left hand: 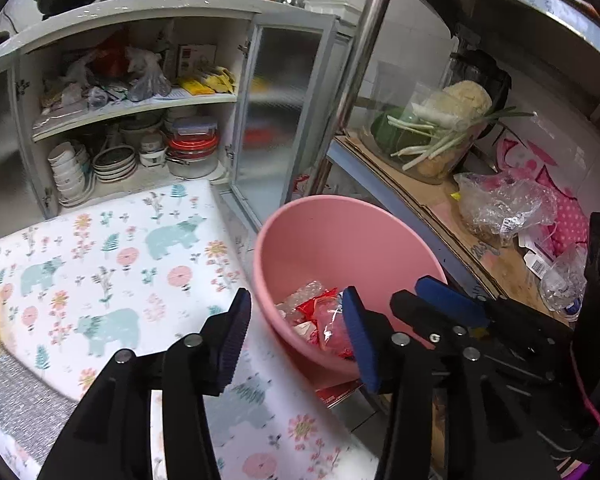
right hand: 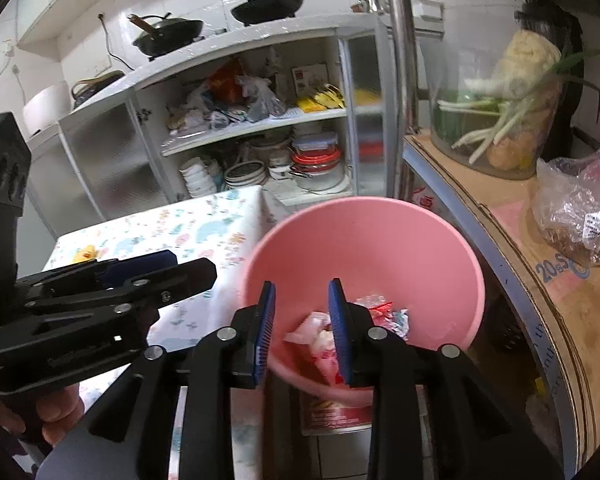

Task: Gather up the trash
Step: 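Grasp the yellow mesh foam with the left tool while the right grasps the silver foil mat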

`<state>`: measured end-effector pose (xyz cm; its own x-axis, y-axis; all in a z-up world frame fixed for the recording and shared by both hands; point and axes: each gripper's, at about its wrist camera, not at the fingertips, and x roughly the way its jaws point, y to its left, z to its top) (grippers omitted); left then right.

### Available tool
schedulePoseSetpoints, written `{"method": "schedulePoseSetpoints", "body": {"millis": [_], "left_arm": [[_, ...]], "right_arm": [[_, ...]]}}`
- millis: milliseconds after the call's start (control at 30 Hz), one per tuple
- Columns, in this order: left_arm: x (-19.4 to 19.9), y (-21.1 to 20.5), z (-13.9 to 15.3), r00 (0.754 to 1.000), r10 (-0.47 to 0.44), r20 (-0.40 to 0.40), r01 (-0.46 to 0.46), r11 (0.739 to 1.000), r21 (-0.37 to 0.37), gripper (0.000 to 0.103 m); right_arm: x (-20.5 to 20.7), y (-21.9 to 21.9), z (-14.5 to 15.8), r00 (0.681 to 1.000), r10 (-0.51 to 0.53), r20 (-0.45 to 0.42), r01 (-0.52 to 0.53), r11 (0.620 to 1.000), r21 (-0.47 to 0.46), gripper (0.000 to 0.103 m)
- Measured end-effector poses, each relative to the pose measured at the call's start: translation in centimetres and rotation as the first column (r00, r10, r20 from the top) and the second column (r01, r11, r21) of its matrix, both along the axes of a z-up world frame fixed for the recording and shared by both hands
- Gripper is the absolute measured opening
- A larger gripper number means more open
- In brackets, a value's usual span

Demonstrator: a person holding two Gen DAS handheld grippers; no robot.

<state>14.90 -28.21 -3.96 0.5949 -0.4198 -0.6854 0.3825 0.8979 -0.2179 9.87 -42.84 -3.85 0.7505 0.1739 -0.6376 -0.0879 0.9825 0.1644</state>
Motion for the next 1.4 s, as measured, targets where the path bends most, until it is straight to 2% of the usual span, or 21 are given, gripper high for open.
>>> {"method": "schedulePoseSetpoints", "body": {"millis": [267,533,833,1133,1400], "left_arm": [[-2.5,4.2,1.5,0.998,0.055,0.02,-0.055,0.998,-0.007,0.051],[-5.6,9.1,2.8,0.994,0.099,0.051,-0.099,0.995,0.0,0.051],[-8.4,15.6,3.6,0.98,0.188,0.069,-0.189,0.982,0.004,0.053],[-10.4,23.2,2.5,0.95,0.309,0.055,-0.31,0.951,0.016,0.054],[-9.2,28.7,1.1,0.911,0.411,0.022,-0.411,0.91,0.051,0.054]], "right_arm": [[-2.6,3.5,1.8,0.996,0.078,0.033,-0.079,0.997,0.016,0.043],[-4.4,7.6,2.5,0.987,0.156,0.027,-0.157,0.987,0.027,0.044],[-5.3,12.4,2.9,0.969,0.244,0.027,-0.245,0.969,0.019,0.044],[-5.0,16.8,2.0,0.943,0.332,-0.013,-0.332,0.943,0.013,0.044],[-3.5,19.9,0.9,0.914,0.402,-0.05,-0.403,0.915,0.005,0.044]]}}
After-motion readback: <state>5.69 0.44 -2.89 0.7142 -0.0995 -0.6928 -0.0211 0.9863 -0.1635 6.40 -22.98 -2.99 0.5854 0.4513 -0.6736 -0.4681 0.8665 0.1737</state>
